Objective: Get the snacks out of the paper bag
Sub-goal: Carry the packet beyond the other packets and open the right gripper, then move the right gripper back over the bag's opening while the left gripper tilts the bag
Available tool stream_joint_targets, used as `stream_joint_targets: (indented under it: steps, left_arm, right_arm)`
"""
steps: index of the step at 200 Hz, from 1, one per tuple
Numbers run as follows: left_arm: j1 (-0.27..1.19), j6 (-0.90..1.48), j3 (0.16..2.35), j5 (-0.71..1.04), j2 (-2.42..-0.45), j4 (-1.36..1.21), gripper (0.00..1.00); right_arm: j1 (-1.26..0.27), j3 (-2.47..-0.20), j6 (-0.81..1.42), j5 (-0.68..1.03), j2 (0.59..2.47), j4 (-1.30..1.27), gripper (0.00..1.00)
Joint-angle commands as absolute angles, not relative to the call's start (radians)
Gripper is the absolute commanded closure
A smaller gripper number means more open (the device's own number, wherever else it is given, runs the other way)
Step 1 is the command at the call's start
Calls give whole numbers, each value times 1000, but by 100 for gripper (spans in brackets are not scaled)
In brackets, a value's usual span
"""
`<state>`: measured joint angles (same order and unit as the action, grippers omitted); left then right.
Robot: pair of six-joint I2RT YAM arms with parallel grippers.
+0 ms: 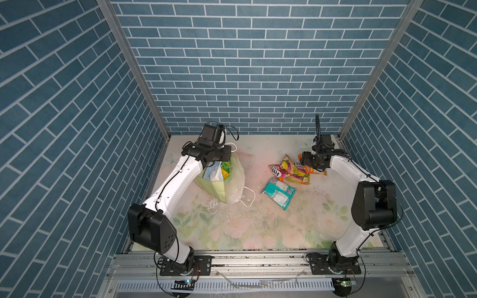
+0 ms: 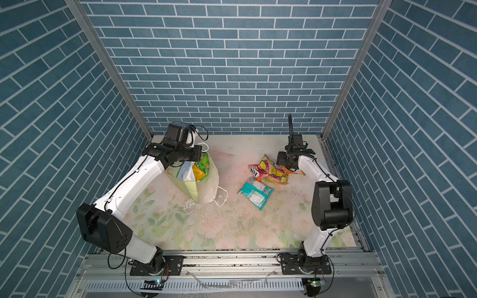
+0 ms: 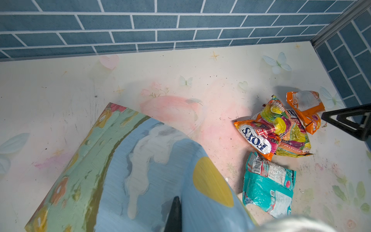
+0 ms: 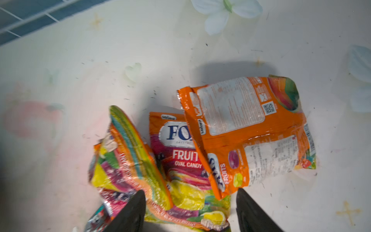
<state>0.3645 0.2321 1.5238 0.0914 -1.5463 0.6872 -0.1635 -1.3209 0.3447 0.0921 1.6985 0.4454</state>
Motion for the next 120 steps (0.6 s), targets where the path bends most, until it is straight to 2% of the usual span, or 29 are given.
stream_joint_targets:
  steps: [1,74,120]
  left_arm:
    - [365,231,1544,94,-1528,693,100]
    - [365,233,1539,103,-1521,686,100]
    - [365,237,1538,104,-1529,685,100]
  right_arm:
    - [-194,-1271,403,153,1588,369,28]
    - [-477,-1097,514,66,1360,157,29]
    - [-610,-1065,556,35,1308,114,28]
